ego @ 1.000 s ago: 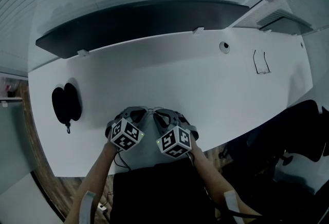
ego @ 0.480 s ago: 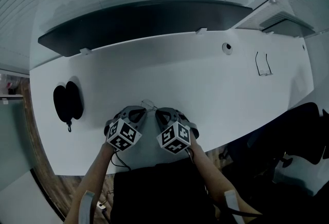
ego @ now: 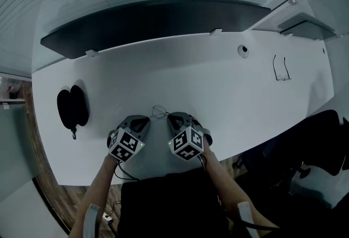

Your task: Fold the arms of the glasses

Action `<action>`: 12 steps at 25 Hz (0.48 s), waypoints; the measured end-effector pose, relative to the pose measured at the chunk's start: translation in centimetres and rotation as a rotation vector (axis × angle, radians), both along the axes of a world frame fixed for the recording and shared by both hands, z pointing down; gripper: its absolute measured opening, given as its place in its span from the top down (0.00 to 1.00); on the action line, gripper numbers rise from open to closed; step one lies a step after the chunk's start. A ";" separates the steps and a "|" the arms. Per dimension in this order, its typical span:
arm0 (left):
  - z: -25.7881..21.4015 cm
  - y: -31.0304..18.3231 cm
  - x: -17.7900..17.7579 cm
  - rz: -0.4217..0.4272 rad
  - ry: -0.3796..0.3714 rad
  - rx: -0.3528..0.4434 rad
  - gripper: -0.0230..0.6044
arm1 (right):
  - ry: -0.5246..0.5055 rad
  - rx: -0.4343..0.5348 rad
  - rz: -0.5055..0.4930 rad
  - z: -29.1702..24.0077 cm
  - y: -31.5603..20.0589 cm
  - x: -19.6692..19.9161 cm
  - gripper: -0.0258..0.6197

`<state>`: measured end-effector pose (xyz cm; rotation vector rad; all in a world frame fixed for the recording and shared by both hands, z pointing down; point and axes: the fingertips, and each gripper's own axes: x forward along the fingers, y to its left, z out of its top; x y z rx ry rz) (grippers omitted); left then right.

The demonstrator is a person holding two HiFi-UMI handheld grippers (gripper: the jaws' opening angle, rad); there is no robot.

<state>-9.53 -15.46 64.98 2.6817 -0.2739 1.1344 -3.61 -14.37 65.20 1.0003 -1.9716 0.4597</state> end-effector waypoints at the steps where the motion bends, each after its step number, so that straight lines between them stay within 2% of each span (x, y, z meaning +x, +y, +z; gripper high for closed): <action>1: -0.1 0.0 0.0 -0.005 0.004 -0.001 0.94 | -0.006 -0.006 0.000 0.1 0.0 0.0 0.93; 5: -0.3 -0.2 0.1 -0.022 0.020 -0.007 0.94 | -0.024 -0.028 -0.003 0.3 -0.2 0.0 0.93; 12: -0.8 -0.2 0.2 -0.049 0.033 -0.011 0.94 | -0.007 -0.014 0.007 0.0 -0.5 0.3 0.93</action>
